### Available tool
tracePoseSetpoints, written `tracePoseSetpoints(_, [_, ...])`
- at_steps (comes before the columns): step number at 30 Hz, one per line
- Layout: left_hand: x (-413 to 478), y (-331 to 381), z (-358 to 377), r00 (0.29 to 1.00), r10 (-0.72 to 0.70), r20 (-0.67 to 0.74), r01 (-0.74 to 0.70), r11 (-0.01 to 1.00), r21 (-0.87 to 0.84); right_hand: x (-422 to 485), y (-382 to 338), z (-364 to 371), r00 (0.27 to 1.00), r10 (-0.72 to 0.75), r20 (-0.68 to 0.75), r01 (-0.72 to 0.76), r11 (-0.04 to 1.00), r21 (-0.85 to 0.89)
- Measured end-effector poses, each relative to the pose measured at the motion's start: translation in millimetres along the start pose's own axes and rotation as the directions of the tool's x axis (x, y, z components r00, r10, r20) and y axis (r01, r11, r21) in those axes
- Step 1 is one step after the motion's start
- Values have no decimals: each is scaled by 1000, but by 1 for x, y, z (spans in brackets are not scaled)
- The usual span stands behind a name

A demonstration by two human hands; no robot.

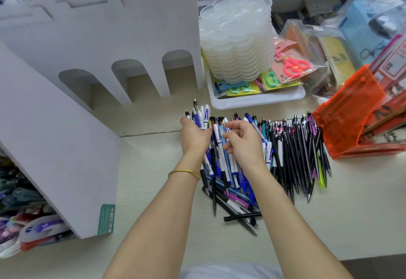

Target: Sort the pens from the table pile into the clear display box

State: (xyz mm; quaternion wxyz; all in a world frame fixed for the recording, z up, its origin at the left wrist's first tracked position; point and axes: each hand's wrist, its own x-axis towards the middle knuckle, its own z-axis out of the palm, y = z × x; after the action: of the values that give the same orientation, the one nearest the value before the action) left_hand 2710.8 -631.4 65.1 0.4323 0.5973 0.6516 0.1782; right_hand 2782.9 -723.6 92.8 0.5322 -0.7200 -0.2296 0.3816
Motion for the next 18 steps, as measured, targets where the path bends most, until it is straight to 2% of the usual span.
tracePoseSetpoints(5, [4, -8, -5, 999, -27, -30, 28, 999, 33, 1, 1, 0, 1000, 1, 8, -1, 1000, 1])
tracePoseSetpoints(11, [1, 4, 1, 999, -18, -43, 15, 999, -52, 1, 3, 0, 1000, -2, 8, 2, 1000, -2])
tracePoseSetpoints(18, [-1, 9, 8, 996, 32, -77, -20, 988, 153, 1, 4, -1, 1000, -8, 0, 8, 1000, -11])
